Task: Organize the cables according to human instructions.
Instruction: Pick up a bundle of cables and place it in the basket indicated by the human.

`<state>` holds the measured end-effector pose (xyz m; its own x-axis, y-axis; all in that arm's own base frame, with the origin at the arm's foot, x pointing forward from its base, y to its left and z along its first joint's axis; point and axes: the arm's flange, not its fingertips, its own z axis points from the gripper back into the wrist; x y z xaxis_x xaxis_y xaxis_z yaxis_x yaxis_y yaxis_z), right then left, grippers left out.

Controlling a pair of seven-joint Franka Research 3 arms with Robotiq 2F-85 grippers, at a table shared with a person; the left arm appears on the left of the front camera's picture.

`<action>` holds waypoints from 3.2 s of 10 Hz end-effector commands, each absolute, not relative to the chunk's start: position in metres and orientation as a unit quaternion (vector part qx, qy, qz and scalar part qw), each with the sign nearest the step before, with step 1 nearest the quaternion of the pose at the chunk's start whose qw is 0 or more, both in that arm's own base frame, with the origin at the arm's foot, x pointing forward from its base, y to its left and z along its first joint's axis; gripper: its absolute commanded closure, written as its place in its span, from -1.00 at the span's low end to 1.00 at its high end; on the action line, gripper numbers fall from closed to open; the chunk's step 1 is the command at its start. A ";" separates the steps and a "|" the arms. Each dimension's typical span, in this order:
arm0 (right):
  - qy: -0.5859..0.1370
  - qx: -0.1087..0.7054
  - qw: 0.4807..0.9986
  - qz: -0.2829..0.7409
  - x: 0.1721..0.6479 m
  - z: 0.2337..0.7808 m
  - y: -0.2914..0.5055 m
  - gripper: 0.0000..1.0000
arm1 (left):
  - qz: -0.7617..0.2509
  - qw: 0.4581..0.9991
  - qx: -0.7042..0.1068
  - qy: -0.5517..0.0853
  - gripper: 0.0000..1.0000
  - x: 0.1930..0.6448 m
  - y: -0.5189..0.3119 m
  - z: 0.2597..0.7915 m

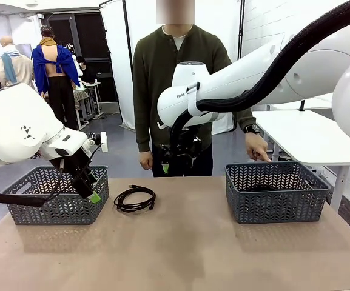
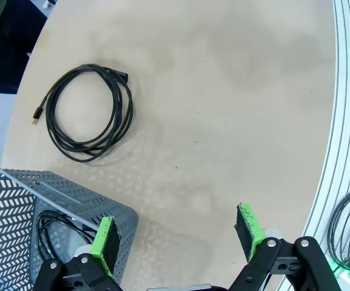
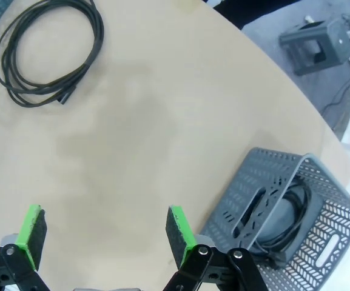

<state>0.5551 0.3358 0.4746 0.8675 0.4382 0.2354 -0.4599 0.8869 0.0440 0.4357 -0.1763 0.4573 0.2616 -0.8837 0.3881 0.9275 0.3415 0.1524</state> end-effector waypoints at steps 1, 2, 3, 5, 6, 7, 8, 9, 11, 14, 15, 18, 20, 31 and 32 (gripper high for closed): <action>-0.113 0.054 0.964 0.236 0.552 0.478 0.330 -1.00 | -0.571 0.792 -0.051 -0.208 -1.00 0.436 -0.177 0.459; -0.113 0.054 0.964 0.236 0.552 0.478 0.330 -1.00 | -0.571 0.792 -0.051 -0.208 -1.00 0.436 -0.177 0.459; -0.113 0.054 0.964 0.236 0.552 0.478 0.330 -1.00 | -0.571 0.792 -0.051 -0.208 -1.00 0.436 -0.177 0.459; -0.113 0.054 0.964 0.236 0.552 0.478 0.330 -1.00 | -0.571 0.792 -0.051 -0.208 -1.00 0.436 -0.177 0.459; -0.113 0.050 0.965 0.232 0.555 0.478 0.335 -1.00 | -0.571 0.792 -0.051 -0.208 -1.00 0.436 -0.177 0.459; -0.120 0.049 0.969 0.208 0.561 0.471 0.340 -1.00 | -0.571 0.792 -0.051 -0.208 -1.00 0.436 -0.177 0.459; -0.122 0.056 0.972 0.194 0.567 0.465 0.348 -1.00 | -0.571 0.792 -0.051 -0.208 -1.00 0.436 -0.177 0.459; -0.118 0.059 0.974 0.183 0.573 0.458 0.356 -1.00 | -0.571 0.792 -0.051 -0.208 -1.00 0.436 -0.177 0.459; -0.118 0.059 0.979 0.153 0.586 0.446 0.369 -1.00 | -0.571 0.792 -0.051 -0.208 -1.00 0.436 -0.177 0.459; -0.085 0.068 0.988 0.106 0.601 0.422 0.388 -1.00 | -0.571 0.792 -0.051 -0.208 -1.00 0.436 -0.177 0.459; -0.079 0.061 0.990 0.095 0.606 0.415 0.392 -1.00 | -0.571 0.792 -0.051 -0.208 -1.00 0.436 -0.177 0.459; -0.063 0.038 0.993 0.089 0.619 0.393 0.408 -1.00 | -0.571 0.792 -0.051 -0.208 -1.00 0.436 -0.177 0.459; -0.073 0.025 0.994 0.082 0.626 0.381 0.416 -1.00 | -0.571 0.792 -0.051 -0.208 -1.00 0.436 -0.177 0.459; -0.068 0.052 0.994 0.072 0.629 0.359 0.417 -1.00 | -0.571 0.792 -0.051 -0.208 -1.00 0.436 -0.177 0.459; -0.067 0.052 0.994 0.066 0.633 0.355 0.418 -1.00 | -0.571 0.792 -0.051 -0.208 -1.00 0.436 -0.177 0.459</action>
